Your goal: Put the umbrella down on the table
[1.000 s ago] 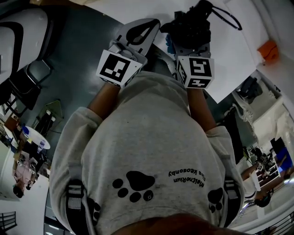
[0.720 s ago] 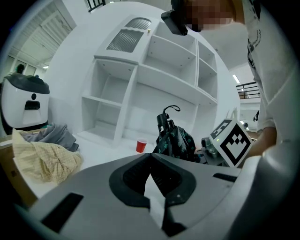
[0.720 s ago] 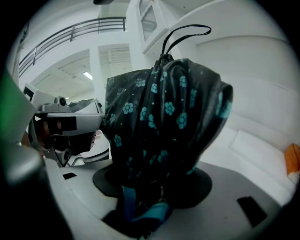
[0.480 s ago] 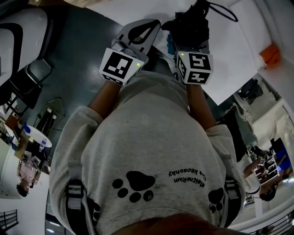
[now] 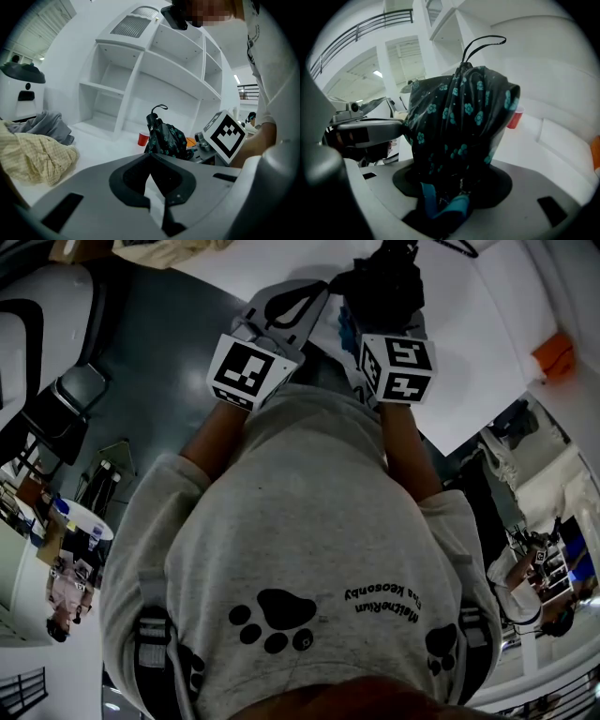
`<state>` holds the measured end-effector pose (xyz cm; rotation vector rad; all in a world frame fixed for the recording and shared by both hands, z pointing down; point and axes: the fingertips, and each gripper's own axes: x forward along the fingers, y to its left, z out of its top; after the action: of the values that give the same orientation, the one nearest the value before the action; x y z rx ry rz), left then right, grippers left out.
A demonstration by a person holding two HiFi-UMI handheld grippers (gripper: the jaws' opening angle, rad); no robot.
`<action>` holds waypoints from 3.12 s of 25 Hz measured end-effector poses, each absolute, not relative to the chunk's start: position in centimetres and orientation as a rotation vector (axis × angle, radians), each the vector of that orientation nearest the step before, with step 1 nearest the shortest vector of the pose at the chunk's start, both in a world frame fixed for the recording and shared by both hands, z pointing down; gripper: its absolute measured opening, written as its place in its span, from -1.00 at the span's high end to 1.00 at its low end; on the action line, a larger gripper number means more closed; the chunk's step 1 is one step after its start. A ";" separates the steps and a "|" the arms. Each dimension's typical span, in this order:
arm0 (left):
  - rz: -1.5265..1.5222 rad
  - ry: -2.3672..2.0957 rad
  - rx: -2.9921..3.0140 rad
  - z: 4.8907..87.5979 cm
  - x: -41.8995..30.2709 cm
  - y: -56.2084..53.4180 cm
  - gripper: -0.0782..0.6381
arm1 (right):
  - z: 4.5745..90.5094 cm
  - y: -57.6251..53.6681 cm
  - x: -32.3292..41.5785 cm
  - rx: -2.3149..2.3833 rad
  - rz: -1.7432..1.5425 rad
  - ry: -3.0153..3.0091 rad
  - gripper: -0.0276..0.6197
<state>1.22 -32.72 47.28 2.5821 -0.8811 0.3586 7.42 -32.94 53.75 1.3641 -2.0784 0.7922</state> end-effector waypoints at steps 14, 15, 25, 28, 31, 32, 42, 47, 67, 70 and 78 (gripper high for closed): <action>0.385 -0.850 2.556 49.2 1.7 -36.2 0.73 | 56.8 -36.2 7.7 1.351 0.952 -2.000 0.09; 0.383 -0.853 2.556 49.3 1.8 -36.3 0.73 | 57.0 -36.3 7.7 1.347 0.963 -1.995 0.09; 0.398 -0.860 2.536 49.9 2.2 -36.9 0.73 | 58.4 -37.2 7.9 1.302 1.066 -1.949 0.09; 0.396 -0.864 2.527 50.1 2.2 -36.9 0.73 | 58.8 -37.3 7.8 1.289 1.084 -1.947 0.09; 0.389 -0.864 2.523 50.1 2.2 -36.9 0.73 | 59.1 -37.4 7.7 1.273 1.106 -1.943 0.09; 0.387 -0.863 2.520 50.1 2.2 -36.9 0.73 | 59.2 -37.5 7.7 1.267 1.113 -1.942 0.09; 0.389 -0.885 2.512 50.0 2.0 -36.7 0.73 | 60.0 -37.3 8.7 1.250 1.192 -1.848 0.04; 0.366 -0.897 2.502 49.8 2.1 -36.5 0.73 | 59.2 -37.2 9.2 1.259 1.203 -1.845 -0.01; 0.294 -0.969 2.579 44.7 2.6 -32.9 0.73 | 50.0 -35.0 9.9 1.383 1.041 -2.084 -0.02; 0.279 -0.991 2.594 43.7 2.9 -31.9 0.73 | 48.1 -34.2 9.8 1.392 0.968 -2.153 0.01; 0.240 -1.020 2.643 40.5 4.2 -28.3 0.73 | 42.9 -31.6 11.3 1.501 0.812 -2.271 0.73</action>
<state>4.24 -28.32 40.50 2.6433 -1.0203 0.2398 11.33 -31.57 42.88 1.5010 -2.2706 0.8115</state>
